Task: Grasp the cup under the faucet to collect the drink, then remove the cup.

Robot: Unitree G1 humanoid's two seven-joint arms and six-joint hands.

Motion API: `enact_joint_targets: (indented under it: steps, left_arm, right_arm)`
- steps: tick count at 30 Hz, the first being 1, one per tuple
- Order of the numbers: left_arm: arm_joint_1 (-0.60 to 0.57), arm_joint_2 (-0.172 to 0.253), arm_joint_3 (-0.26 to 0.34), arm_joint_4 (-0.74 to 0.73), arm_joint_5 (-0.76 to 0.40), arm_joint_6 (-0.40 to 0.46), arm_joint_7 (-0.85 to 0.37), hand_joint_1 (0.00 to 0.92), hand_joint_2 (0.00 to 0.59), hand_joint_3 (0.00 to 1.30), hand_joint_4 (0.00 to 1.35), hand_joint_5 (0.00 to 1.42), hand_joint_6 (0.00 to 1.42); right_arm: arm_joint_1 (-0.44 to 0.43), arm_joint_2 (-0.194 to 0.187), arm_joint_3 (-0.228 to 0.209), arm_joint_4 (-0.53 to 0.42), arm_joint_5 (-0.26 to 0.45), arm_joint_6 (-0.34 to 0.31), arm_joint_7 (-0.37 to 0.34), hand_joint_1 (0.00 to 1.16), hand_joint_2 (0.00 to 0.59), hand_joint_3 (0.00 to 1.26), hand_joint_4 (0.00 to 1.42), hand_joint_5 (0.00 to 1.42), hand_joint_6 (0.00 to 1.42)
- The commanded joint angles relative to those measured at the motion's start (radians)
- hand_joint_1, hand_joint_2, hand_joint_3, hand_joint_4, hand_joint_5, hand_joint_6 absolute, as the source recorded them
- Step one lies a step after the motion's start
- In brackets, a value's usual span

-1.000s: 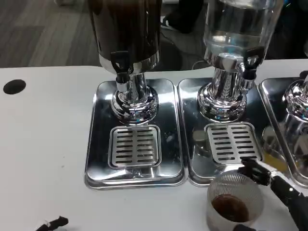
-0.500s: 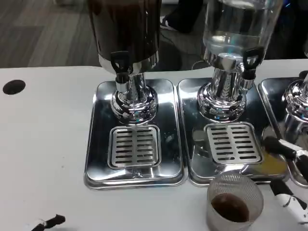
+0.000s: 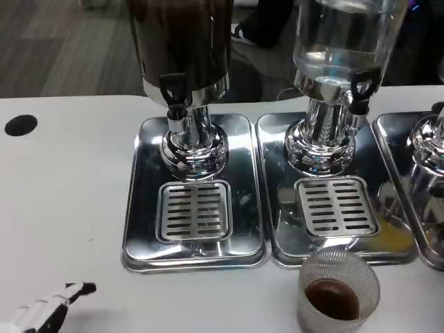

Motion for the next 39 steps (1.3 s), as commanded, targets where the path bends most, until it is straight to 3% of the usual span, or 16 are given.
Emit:
enact_joint_targets:
  steps: [1,6,10,13,19,27,30,35,37,39]
  left_arm:
    - [-0.003,-0.003,0.002,-0.003,0.058,-0.029,0.071,0.000,0.136,0.22,0.09,0.14,0.34]
    - [-0.013,-0.014,-0.002,-0.027,0.090,-0.039,0.118,0.000,0.135,0.20,0.05,0.10,0.32]
    - [-0.026,-0.014,-0.005,-0.033,0.090,-0.059,0.145,0.000,0.133,0.19,0.05,0.10,0.30]
    - [-0.038,-0.012,-0.014,-0.040,0.098,-0.058,0.140,0.000,0.117,0.18,0.05,0.10,0.28]
    - [-0.063,0.010,-0.009,-0.057,0.075,-0.046,0.094,0.000,0.103,0.17,0.05,0.10,0.28]
    - [-0.118,0.020,-0.028,-0.071,0.094,-0.016,0.031,0.000,0.094,0.16,0.05,0.10,0.28]
    - [-0.131,0.010,-0.037,-0.075,0.097,0.005,0.013,0.000,0.092,0.16,0.05,0.10,0.28]
    - [-0.141,-0.010,-0.051,-0.085,0.107,0.036,0.016,0.000,0.091,0.15,0.05,0.09,0.28]
    - [-0.145,-0.022,-0.063,-0.095,0.125,0.054,0.019,0.000,0.094,0.13,0.03,0.09,0.28]
    - [-0.144,-0.042,-0.069,-0.106,0.128,0.066,0.031,0.000,0.095,0.13,0.03,0.09,0.28]
  right_arm:
    - [0.012,0.023,0.006,-0.067,-0.052,0.117,-0.071,0.49,0.586,0.19,0.05,0.04,0.00]
    - [0.047,0.058,0.021,-0.192,-0.119,0.253,-0.124,0.49,0.581,0.15,0.02,0.00,0.00]
    - [0.073,0.079,0.036,-0.261,-0.142,0.348,-0.143,0.49,0.526,0.14,0.01,0.01,0.00]
    - [0.086,0.082,0.051,-0.290,-0.162,0.384,-0.151,0.49,0.522,0.14,0.02,0.01,0.00]
    - [0.113,0.078,0.077,-0.349,-0.173,0.392,-0.157,0.49,0.513,0.15,0.04,0.03,0.00]
    - [0.153,0.061,0.091,-0.383,-0.178,0.357,-0.163,0.49,0.479,0.19,0.07,0.06,0.00]
    - [0.157,0.048,0.092,-0.379,-0.169,0.336,-0.159,0.54,0.427,0.19,0.07,0.04,0.00]
    - [0.168,0.051,0.088,-0.398,-0.193,0.316,-0.192,0.66,0.480,0.14,0.02,0.01,0.00]
    - [0.148,0.037,0.105,-0.387,-0.194,0.334,-0.165,0.80,0.488,0.12,0.00,0.01,0.00]
    - [0.138,0.034,0.113,-0.374,-0.188,0.349,-0.154,0.83,0.500,0.12,0.00,0.01,0.00]
